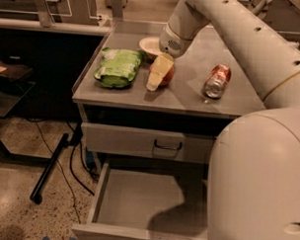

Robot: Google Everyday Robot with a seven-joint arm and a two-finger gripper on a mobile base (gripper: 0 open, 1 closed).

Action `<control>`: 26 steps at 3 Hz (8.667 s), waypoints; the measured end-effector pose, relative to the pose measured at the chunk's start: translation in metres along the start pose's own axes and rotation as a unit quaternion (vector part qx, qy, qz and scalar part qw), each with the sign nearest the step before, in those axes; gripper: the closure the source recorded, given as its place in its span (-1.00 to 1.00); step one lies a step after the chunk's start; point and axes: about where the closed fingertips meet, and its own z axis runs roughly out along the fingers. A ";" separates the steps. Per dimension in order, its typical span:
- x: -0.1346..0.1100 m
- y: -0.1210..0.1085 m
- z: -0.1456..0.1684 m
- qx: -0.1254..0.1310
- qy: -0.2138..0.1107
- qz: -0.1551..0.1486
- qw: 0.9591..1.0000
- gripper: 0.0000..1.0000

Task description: Place apple into middle drawer

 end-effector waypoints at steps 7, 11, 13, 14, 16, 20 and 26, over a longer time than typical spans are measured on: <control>0.015 -0.008 0.027 -0.011 0.003 0.020 1.000 1.00; 0.025 0.067 0.006 -0.033 -0.043 0.050 0.997 1.00; 0.019 0.112 -0.002 -0.060 -0.071 0.034 0.995 1.00; 0.019 0.152 -0.016 -0.052 -0.069 0.044 0.995 1.00; 0.023 0.243 -0.012 -0.097 -0.090 0.067 0.989 1.00; 0.125 0.324 0.088 -0.126 -0.057 0.256 0.957 1.00; 0.169 0.333 0.224 -0.089 -0.094 0.410 0.903 1.00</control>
Offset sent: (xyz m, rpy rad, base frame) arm 0.0118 -0.0130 -0.0390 0.0077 0.0493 -0.0480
